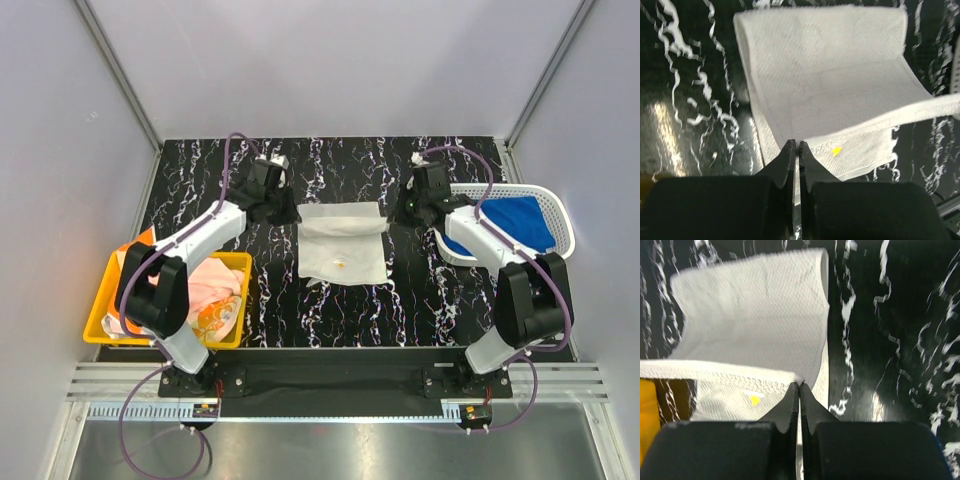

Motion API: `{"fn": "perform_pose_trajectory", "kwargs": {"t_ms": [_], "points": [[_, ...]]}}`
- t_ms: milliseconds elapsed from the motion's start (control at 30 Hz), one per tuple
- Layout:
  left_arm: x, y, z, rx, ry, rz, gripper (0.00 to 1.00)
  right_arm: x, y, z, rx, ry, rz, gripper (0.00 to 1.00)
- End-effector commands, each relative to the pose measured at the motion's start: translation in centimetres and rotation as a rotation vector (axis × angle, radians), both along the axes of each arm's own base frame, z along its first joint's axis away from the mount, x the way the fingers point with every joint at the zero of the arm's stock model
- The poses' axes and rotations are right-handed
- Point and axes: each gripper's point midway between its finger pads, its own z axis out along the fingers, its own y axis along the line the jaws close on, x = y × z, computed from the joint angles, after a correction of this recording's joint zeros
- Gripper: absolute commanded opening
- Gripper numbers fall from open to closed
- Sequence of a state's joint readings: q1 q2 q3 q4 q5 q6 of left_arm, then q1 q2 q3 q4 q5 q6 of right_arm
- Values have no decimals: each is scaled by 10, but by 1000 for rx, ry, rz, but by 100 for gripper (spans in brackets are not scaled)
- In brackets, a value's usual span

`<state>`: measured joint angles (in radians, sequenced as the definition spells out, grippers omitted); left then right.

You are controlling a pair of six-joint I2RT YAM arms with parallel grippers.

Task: Fold and stack the towels
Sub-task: Fold the towel

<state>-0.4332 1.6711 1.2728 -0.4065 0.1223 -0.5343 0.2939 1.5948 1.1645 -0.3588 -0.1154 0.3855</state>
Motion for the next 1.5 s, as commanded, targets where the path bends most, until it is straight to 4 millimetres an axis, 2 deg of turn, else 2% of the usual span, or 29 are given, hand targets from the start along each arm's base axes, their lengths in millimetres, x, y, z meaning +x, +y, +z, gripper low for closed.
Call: {"fn": "perform_pose_trajectory", "kwargs": {"t_ms": [0, 267, 700, 1000, 1233, 1467], "points": [[-1, 2, 23, 0, -97, 33, 0, -16, 17, 13, 43, -46, 35, 0], [-31, 4, 9, 31, -78, 11, 0, -40, 14, -1, 25, -20, 45, 0], [-58, -2, -17, 72, -39, -32, 0, -55, 12, -20, 8, 14, 43, 0], [-67, 1, -29, 94, -14, -46, 0, -60, 14, -25, 9, 33, 55, 0], [-63, 7, -24, 126, -26, -28, 0, -61, 15, -13, 14, 16, 64, 0], [-74, 5, -38, 116, 3, -49, 0, -71, 15, -34, 22, 53, 64, 0]]}}
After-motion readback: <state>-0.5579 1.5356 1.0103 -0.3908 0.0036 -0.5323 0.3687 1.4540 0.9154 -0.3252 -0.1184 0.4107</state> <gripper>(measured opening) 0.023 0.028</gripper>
